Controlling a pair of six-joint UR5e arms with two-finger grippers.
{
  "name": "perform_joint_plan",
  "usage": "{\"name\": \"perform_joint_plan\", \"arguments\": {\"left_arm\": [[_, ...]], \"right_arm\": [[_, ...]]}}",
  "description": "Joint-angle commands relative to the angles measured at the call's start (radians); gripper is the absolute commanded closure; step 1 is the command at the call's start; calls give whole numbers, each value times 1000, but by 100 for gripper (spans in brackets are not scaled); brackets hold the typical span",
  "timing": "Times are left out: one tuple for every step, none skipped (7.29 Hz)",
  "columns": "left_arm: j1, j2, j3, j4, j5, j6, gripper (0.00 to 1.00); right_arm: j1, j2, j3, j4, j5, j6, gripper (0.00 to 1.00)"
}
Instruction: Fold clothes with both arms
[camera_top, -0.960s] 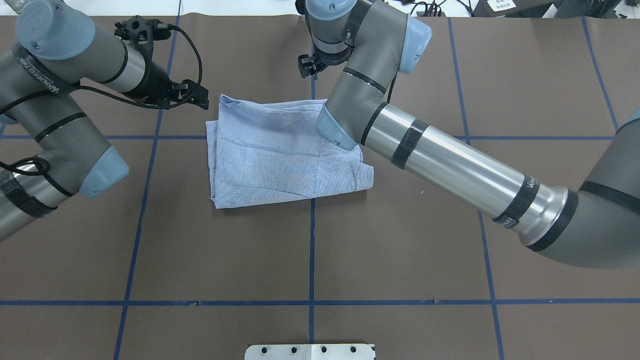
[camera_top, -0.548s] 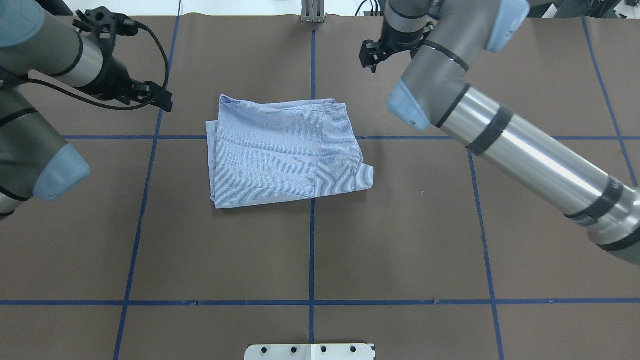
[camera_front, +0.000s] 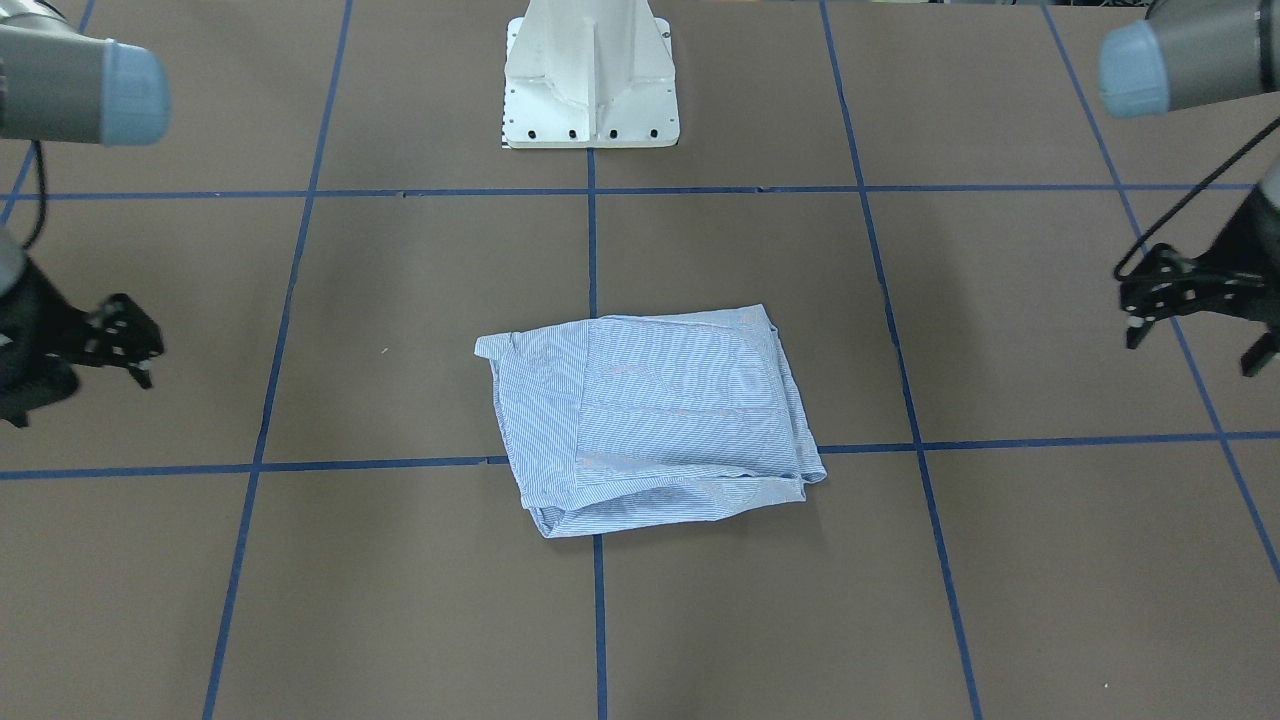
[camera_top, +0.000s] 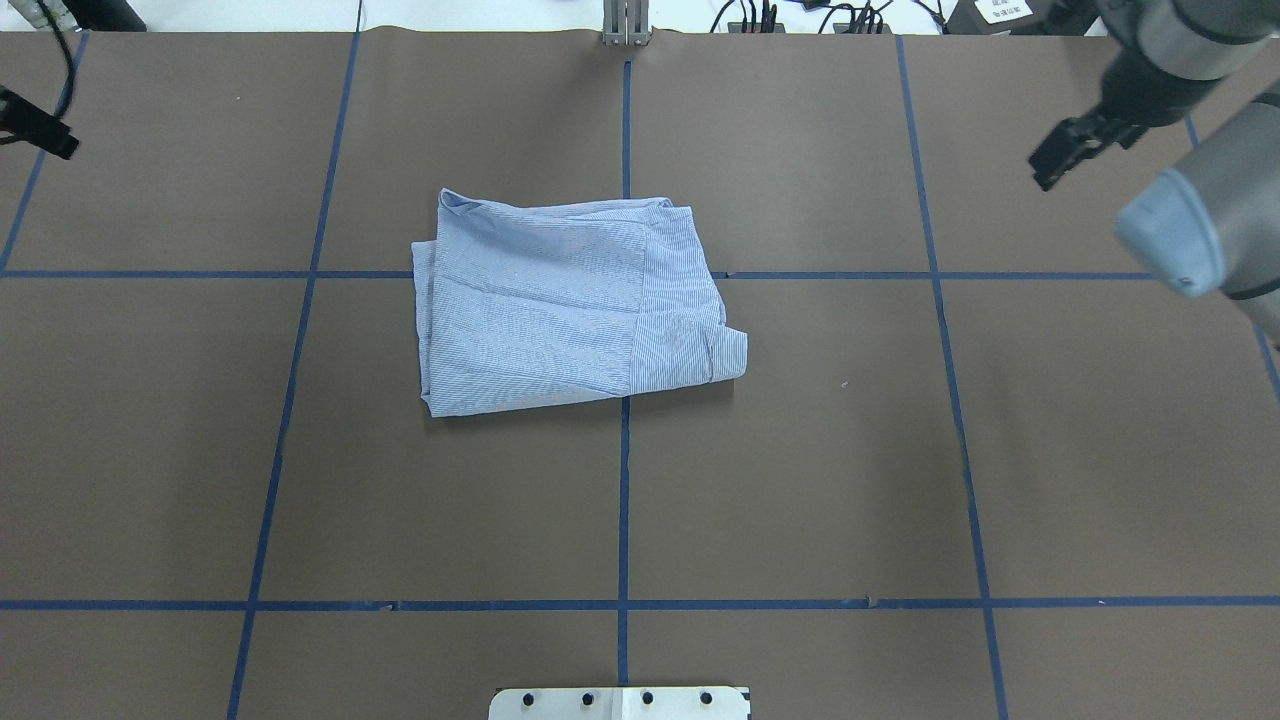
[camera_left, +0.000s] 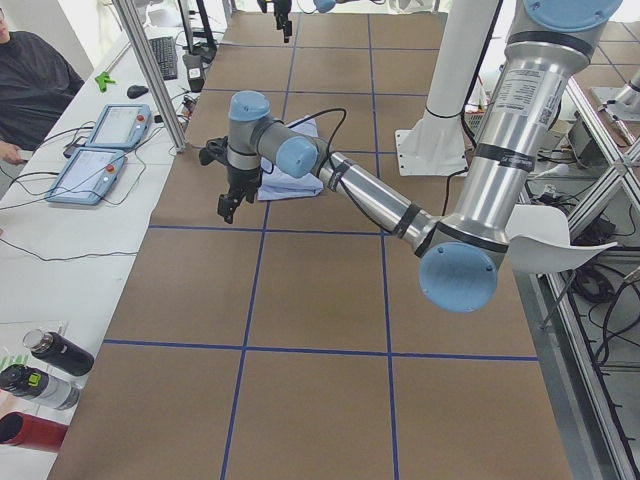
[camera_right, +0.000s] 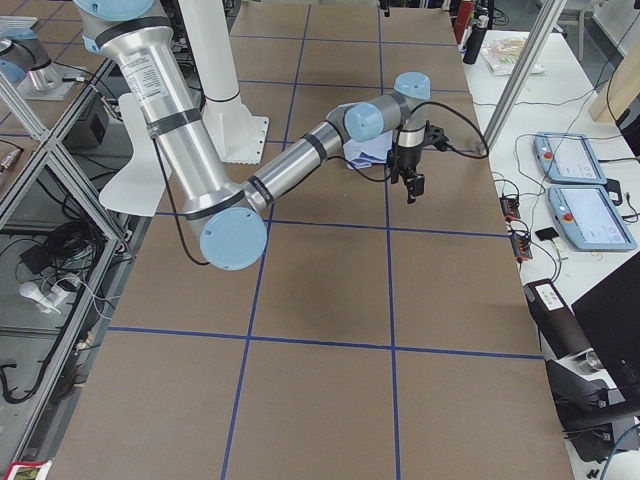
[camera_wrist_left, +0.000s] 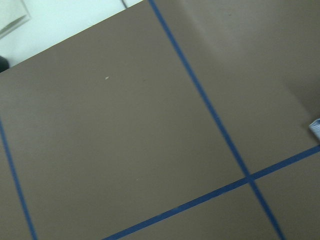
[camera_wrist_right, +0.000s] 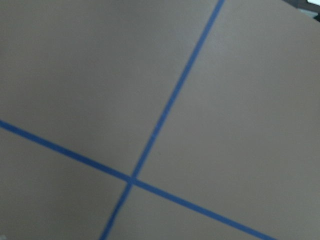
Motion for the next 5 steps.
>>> {"name": "perform_joint_plan", "arguments": {"left_arm": [[-137,146,3,-10,-34,129,0],[-150,189,11,-6,-26,125,0],[-150,215,54,-7,-31,125,0],[-211,223,60,-13,-37,130,0],[-230,232,60,-12,-57,133,0]], "right_arm": [[211,-298,34,91,117,-215,0],[252,-423,31,198,125,-215,0],[270,-514,28,270,131,-208,0],[277,-552,27,281,131,-186,0],[284,-566,22,283,130,-156,0]]}}
